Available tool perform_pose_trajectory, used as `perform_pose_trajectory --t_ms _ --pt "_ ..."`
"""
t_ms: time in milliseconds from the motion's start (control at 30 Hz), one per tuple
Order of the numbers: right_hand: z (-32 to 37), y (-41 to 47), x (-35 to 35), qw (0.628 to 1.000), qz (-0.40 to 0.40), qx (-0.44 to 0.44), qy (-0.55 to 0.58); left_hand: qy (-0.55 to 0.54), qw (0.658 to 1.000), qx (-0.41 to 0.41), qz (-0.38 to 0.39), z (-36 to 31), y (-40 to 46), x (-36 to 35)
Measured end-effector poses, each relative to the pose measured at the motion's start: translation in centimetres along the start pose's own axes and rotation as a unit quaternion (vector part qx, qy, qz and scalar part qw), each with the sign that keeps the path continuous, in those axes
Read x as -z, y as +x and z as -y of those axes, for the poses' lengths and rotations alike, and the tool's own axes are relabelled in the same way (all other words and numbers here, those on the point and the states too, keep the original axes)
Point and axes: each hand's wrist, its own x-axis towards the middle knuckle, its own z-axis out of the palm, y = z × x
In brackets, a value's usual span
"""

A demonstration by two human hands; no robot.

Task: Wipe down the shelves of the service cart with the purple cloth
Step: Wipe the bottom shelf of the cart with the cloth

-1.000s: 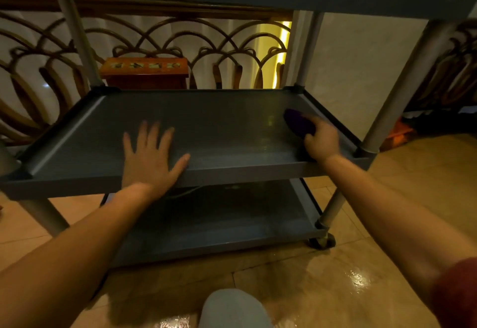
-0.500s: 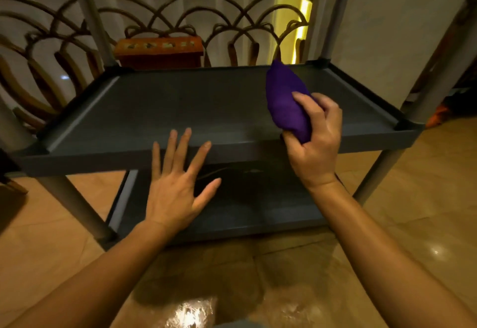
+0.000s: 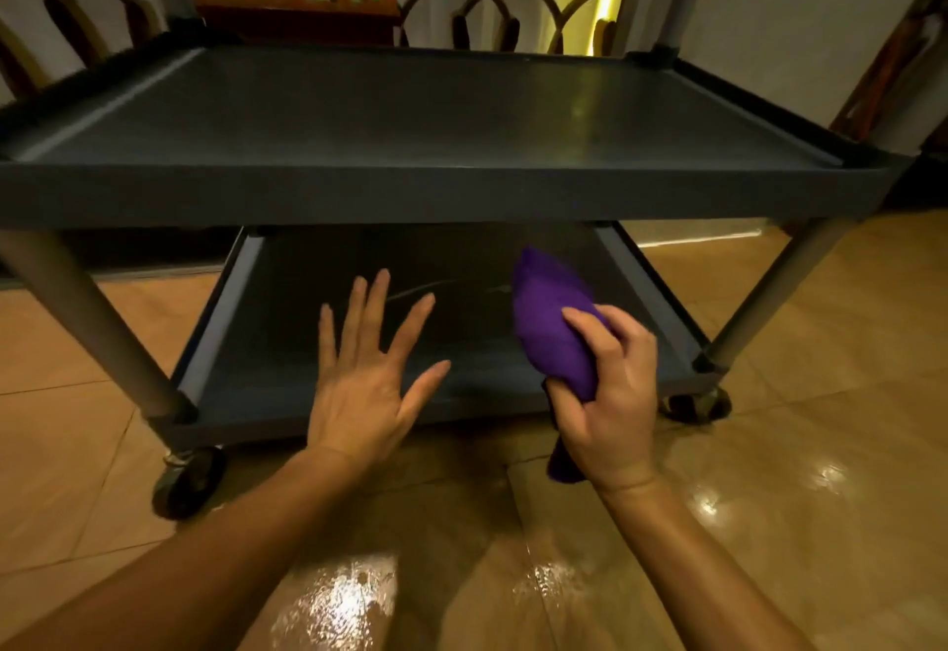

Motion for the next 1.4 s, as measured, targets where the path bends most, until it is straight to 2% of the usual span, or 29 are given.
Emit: perform_pose_trajectory --t_ms 167,300,400,500,733,867,933,1000,1067,1133,1200,1333,1400 --pt "-3.4 -1.5 -4.3 0.994 0.079 -0.074 -0.021 0.004 0.998 0.051 0.044 2.4 1.6 -2.0" --pt "-6.6 -0.4 -7.4 0.979 0.146 -0.135 -0.052 -0.023 0.996 0.089 0.014 3.1 3.1 -3.9" --pt "-8.2 1.3 -9.7 0.977 0.158 -0.129 -0.061 -0.032 0.995 0.091 -0.014 3.9 4.2 -5.5" --pt "-10.3 3.1 -11.5 0.973 0.162 -0.142 -0.085 -0.007 0.996 0.084 -0.003 4.8 5.1 -6.8" --pt "-14.4 7.8 -16.4 0.958 0.200 -0.126 -0.161 0.025 0.984 0.150 0.096 7.9 7.4 -11.1" --pt "-17.2 10.0 -17.1 0.938 0.216 -0.134 -0.237 0.008 0.981 0.166 0.100 9.5 8.4 -12.7" --pt "-19.1 9.9 -17.2 0.923 0.229 -0.173 -0.255 0.005 0.975 0.196 0.107 10.1 8.4 -13.3" --pt "-20.1 8.5 -18.0 0.905 0.290 -0.222 -0.219 0.017 0.969 0.217 0.119 10.1 8.3 -13.7" --pt "-20.3 6.3 -19.2 0.881 0.352 -0.218 -0.227 0.037 0.972 0.190 0.134 9.1 8.1 -14.1" --pt "-19.7 5.0 -19.9 0.883 0.340 -0.199 -0.253 0.038 0.976 0.156 0.145 8.5 8.2 -14.8" --pt "-19.6 5.1 -20.4 0.888 0.319 -0.203 -0.263 0.036 0.973 0.155 0.167 9.5 9.0 -14.8" --pt "-20.6 6.2 -20.2 0.885 0.339 -0.202 -0.247 0.036 0.944 0.213 0.251 15.0 10.6 -13.0" --pt "-21.4 6.9 -20.0 0.902 0.306 -0.182 -0.245 0.051 0.927 0.231 0.290 17.9 10.7 -12.1"
